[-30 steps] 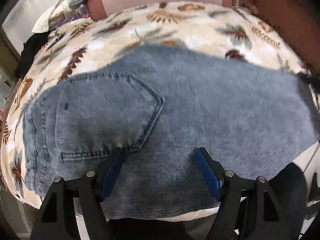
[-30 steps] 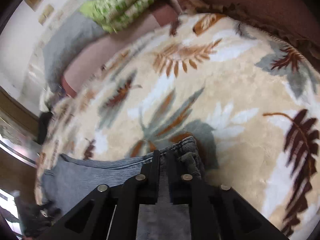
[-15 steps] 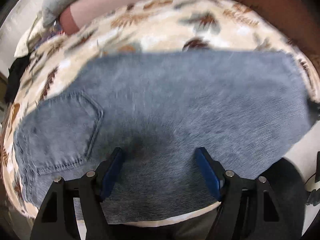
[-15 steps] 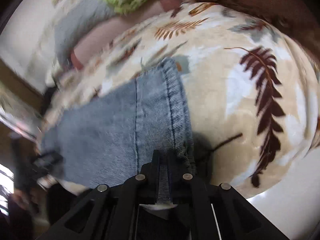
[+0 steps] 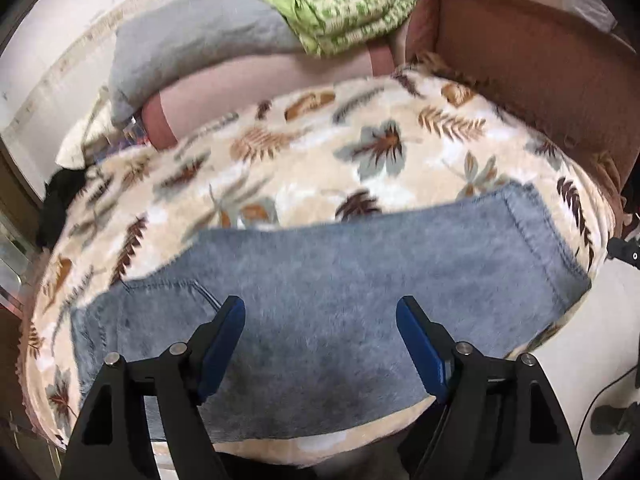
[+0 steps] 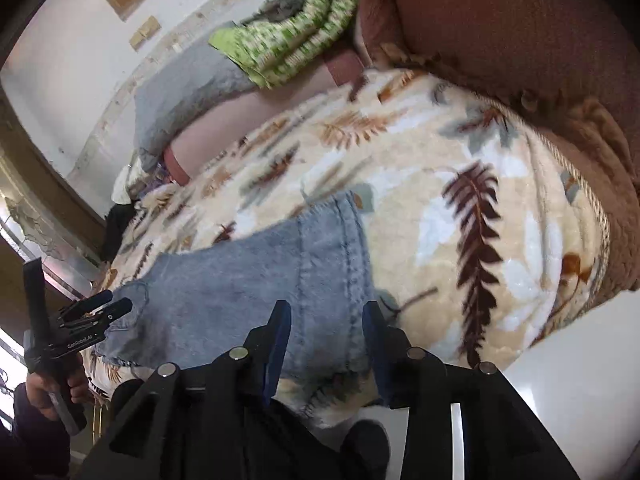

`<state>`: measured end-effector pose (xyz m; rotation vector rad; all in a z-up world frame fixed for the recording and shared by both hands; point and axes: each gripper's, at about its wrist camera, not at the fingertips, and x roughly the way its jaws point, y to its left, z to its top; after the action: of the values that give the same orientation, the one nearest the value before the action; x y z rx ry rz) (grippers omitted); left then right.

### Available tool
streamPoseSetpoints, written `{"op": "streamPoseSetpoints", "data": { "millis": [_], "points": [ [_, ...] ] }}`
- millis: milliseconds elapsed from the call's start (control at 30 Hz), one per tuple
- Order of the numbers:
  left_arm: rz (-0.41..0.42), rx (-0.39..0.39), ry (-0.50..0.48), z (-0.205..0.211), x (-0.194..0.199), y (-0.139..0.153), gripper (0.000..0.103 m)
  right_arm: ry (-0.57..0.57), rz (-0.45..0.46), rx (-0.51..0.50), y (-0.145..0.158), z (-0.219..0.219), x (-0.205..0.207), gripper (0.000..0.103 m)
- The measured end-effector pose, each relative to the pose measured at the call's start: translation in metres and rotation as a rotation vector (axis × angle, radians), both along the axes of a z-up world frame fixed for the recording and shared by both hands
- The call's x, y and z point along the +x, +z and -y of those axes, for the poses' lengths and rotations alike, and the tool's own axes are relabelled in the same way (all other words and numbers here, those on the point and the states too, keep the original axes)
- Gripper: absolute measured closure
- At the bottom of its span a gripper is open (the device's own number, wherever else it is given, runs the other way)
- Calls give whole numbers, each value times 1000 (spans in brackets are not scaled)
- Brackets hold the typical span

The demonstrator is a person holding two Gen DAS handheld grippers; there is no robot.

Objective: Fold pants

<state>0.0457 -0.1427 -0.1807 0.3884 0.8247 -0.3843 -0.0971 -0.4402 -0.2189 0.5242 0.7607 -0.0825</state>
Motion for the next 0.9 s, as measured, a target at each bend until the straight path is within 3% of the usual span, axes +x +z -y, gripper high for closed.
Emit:
{"op": "streamPoseSetpoints", "data": {
  "millis": [200, 467, 667, 800, 900],
  "points": [
    [50, -15, 19, 7, -2, 19, 23, 21, 17, 18, 5, -9, 7, 62],
    [76, -2, 29, 7, -7, 24, 23, 43, -8, 27, 0, -20, 12, 62],
    [78, -14, 39, 0, -9, 24, 23, 20, -67, -110, 9, -38, 19, 62],
    [77, -30, 49, -5, -11, 23, 23, 8, -112, -281, 18, -67, 31, 62],
    [70, -28, 57, -10, -12, 20, 23, 55, -115, -313, 19, -88, 38, 62]
  ]
}}
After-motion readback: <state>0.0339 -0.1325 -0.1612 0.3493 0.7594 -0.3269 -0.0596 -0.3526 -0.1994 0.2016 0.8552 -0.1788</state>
